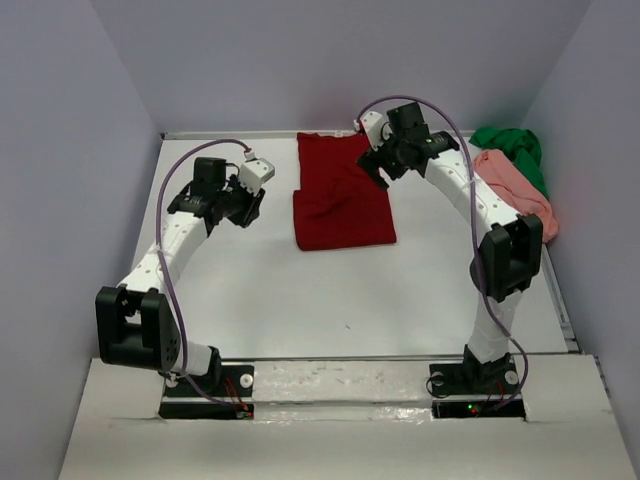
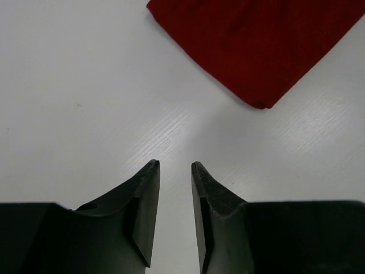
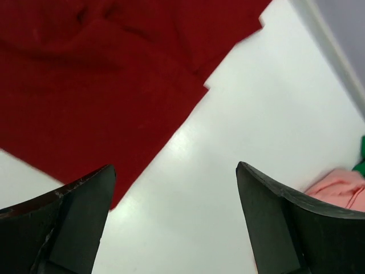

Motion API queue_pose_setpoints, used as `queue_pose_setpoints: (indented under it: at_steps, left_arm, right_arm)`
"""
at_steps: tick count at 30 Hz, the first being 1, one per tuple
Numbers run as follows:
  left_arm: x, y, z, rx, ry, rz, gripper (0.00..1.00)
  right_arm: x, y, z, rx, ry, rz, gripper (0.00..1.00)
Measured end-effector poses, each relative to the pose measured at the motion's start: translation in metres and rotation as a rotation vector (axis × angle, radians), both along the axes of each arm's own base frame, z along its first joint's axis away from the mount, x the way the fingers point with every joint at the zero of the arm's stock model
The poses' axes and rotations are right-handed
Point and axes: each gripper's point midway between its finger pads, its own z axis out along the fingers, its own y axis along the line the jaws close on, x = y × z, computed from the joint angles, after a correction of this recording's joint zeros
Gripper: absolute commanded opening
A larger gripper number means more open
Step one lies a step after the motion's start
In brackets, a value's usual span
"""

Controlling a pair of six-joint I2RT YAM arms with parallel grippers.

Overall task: Fold and stack the t-shirts
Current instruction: Fold the folded rectangular tshirt in 1/3 of the way

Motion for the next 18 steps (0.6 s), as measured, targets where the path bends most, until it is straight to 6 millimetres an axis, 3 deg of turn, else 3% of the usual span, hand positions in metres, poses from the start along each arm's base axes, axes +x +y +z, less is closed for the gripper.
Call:
queue_pose_setpoints:
  at_steps: [2,3,5,8,11,18]
  left_arm:
    - [-0.007,-0.013,-0.003,-0.058,0.018,-0.05,0.48]
    - [-0.011,-0.018,-0.004,-0.084,0.028,-0.071,0.75]
    - [-0.017,-0.029,-0.006,-0.14,0.048,-0.107,0.99]
    - [-0.028,-0.046,-0.007,-0.24,0.087,-0.159,0.99]
    - [-0.036,-0.057,-0.01,-0.329,0.106,-0.188,0.99]
    - [-0.064,-0.074,-0.032,-0.573,0.259,-0.141,0.99]
  right_arm:
    - [-0.013,-0.008,-0.009,-0.016,0.027,-0.015,0.91]
    - [-0.021,-0.013,-0.019,-0.033,0.053,-0.026,0.91]
    - [-0.036,-0.022,-0.042,-0.062,0.111,-0.048,0.95]
    - [-0.061,-0.032,-0.078,-0.091,0.216,-0.072,0.96]
    - [-0.078,-0.037,-0.093,-0.1,0.275,-0.094,0.96]
    - [-0.092,-0.044,-0.074,-0.068,0.243,-0.134,0.98]
